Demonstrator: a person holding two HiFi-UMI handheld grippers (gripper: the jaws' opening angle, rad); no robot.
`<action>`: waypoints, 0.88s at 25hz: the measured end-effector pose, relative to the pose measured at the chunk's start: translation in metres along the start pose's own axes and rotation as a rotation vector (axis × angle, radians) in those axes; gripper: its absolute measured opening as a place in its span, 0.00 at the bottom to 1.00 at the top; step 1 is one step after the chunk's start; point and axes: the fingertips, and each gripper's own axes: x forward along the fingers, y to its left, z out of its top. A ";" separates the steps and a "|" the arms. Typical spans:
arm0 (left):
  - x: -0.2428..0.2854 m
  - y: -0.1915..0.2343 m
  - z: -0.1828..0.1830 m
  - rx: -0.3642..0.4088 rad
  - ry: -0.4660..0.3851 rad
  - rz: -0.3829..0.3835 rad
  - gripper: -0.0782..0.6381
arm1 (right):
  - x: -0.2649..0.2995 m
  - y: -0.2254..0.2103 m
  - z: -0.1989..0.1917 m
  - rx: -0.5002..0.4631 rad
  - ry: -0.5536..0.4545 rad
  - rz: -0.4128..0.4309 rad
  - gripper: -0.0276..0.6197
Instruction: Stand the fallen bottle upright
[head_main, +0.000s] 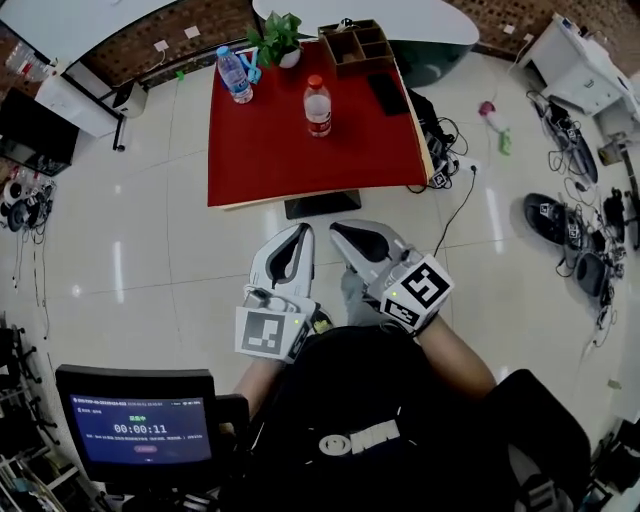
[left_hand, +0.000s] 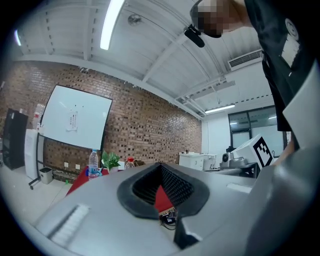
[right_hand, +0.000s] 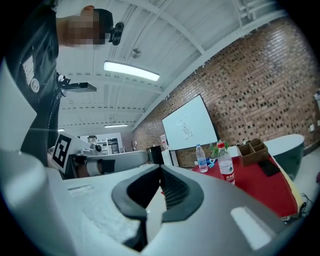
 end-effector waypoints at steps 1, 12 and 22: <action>-0.010 -0.005 -0.001 -0.002 -0.003 -0.011 0.11 | -0.006 0.011 -0.001 0.003 0.000 -0.010 0.05; -0.070 -0.036 0.008 0.016 -0.055 -0.055 0.11 | -0.035 0.090 0.000 -0.003 -0.003 0.011 0.05; -0.058 -0.057 0.011 0.015 -0.055 -0.027 0.11 | -0.050 0.075 0.008 -0.007 -0.019 0.010 0.05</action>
